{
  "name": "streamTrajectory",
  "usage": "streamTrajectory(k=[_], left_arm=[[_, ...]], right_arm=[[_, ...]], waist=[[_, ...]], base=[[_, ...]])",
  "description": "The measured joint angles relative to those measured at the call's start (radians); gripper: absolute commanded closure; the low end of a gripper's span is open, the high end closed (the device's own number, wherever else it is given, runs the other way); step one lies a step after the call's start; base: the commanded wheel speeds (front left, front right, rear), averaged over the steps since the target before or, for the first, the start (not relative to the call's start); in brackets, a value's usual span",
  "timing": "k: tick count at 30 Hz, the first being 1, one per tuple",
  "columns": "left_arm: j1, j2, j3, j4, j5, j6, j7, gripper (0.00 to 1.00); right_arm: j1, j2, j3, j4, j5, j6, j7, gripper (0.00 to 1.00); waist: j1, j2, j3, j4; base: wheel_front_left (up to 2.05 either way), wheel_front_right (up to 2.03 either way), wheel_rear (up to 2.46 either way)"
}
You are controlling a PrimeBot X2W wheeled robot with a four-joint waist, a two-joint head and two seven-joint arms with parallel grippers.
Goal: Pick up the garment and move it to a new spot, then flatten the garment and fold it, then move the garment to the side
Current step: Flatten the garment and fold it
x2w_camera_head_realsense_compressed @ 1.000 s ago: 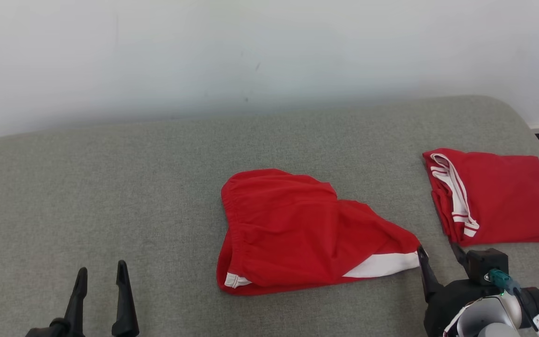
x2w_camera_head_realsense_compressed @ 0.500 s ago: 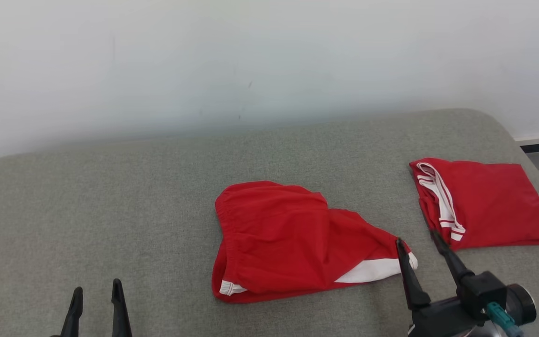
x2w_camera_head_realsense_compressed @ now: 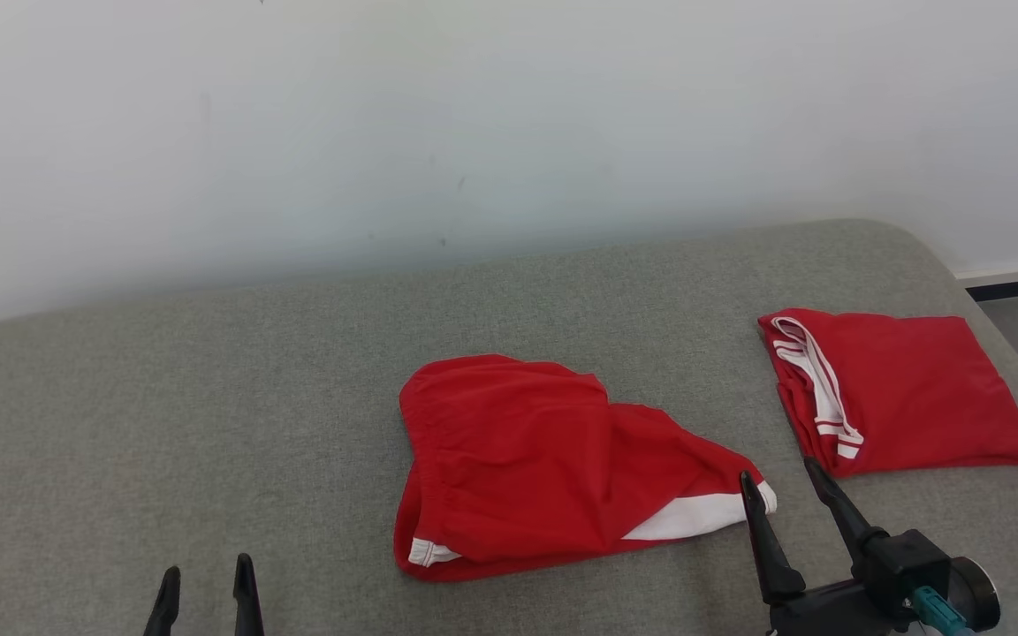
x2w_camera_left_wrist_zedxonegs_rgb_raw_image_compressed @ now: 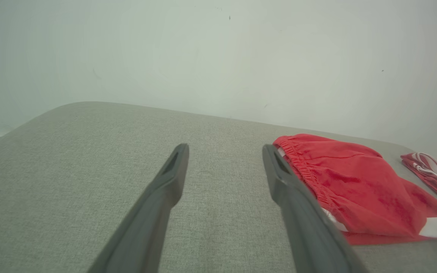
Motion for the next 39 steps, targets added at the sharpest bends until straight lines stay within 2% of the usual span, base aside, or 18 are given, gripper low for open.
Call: streamTrajectory(k=[24, 29, 34, 39], left_arm=[[-0.007, 0.0, -0.022, -0.011, 0.008, 0.017, 0.0, 0.0], [-0.04, 0.0, -0.087, 0.044, 0.022, -0.02, 0.0, 0.0], [-0.113, 0.005, -0.163, 0.164, 0.046, -0.071, 0.035, 0.0], [-0.199, 0.007, -0.222, 0.301, 0.054, -0.098, 0.061, 0.0]], right_arm=[[-0.006, 0.011, -0.016, 0.022, 0.02, 0.0, -0.001, 0.0], [-0.026, 0.005, -0.042, 0.043, 0.02, 0.0, 0.057, 0.0], [-0.068, -0.017, -0.038, 0.09, 0.036, 0.0, 0.142, 0.0], [-0.125, -0.035, -0.01, 0.169, 0.069, 0.0, 0.216, 0.0]], waist=[[0.0, 0.0, 0.021, -0.003], [0.0, 0.0, 0.03, -0.001], [0.0, 0.0, 0.05, -0.004], [0.0, 0.0, 0.082, -0.011]], base=[[0.0, 0.0, 0.0], [0.0, 0.0, 0.0], [0.0, 0.0, 0.0], [0.0, 0.0, 0.0]])
